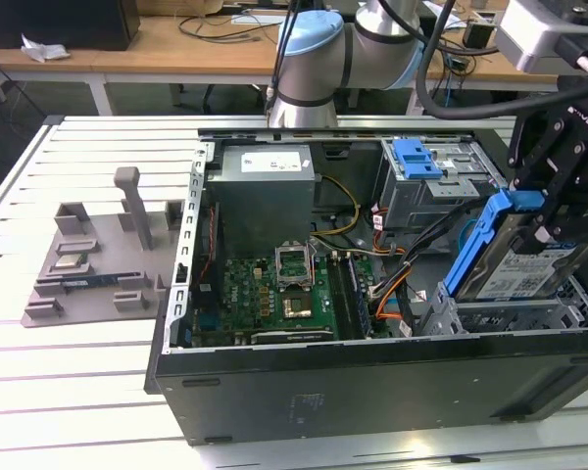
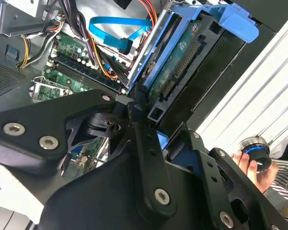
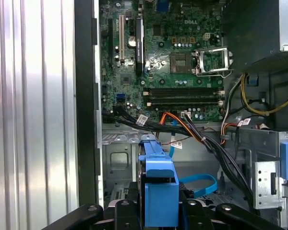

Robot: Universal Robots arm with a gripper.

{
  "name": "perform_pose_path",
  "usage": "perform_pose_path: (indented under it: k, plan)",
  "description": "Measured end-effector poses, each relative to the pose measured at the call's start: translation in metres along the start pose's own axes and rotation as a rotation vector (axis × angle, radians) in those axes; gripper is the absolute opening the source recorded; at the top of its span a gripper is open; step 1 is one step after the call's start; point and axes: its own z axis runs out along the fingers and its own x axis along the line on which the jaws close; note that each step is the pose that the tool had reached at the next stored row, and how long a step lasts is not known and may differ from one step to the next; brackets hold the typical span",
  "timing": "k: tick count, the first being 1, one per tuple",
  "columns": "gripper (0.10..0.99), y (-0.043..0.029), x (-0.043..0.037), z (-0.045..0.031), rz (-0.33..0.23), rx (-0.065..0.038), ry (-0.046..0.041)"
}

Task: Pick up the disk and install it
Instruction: 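Insert the disk into the insertion slot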

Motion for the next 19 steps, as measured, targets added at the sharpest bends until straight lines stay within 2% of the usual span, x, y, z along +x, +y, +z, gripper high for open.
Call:
perform_pose_path:
  k: [9,11,12,16,19]
  plan:
    - [0.365,-0.0001,0.0001,0.0026,0.000,0.000,0.0000]
    - [0.376,-0.0001,0.0001,0.0027,0.000,0.000,0.0000]
    - [0.439,-0.0001,0.0001,0.0027,0.000,0.000,0.0001]
    - [0.439,0.0000,0.0001,0.0027,0.000,0.000,0.0001]
    - [0.235,-0.0001,0.0001,0.0028,0.000,0.000,0.0000]
